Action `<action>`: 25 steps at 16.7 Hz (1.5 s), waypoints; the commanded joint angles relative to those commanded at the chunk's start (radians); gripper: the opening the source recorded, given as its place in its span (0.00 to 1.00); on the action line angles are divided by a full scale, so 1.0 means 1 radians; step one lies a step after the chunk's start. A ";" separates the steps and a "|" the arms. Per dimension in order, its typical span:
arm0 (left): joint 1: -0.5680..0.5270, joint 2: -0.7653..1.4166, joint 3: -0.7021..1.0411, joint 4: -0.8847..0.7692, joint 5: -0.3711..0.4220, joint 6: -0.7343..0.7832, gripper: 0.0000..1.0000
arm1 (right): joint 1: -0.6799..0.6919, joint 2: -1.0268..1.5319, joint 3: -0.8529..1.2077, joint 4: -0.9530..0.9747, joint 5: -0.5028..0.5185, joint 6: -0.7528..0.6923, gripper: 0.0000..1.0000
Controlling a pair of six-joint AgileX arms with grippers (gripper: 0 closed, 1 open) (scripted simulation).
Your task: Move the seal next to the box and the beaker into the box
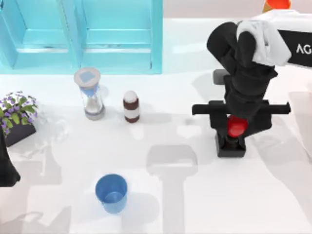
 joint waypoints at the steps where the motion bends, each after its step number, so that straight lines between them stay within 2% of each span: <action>1: 0.000 0.000 0.000 0.000 0.000 0.000 1.00 | 0.000 0.000 0.000 0.000 0.000 0.000 0.00; 6: 0.000 0.000 0.000 0.000 0.000 0.000 1.00 | -0.016 -0.011 0.009 -0.017 0.000 -0.014 0.00; 14: 0.000 0.000 0.000 0.000 0.000 0.000 1.00 | -0.241 -0.196 0.106 -0.304 -0.001 -0.240 0.00; 25: 0.000 0.000 0.000 0.000 0.000 0.000 1.00 | -0.283 -0.324 0.045 -0.368 -0.002 -0.286 0.00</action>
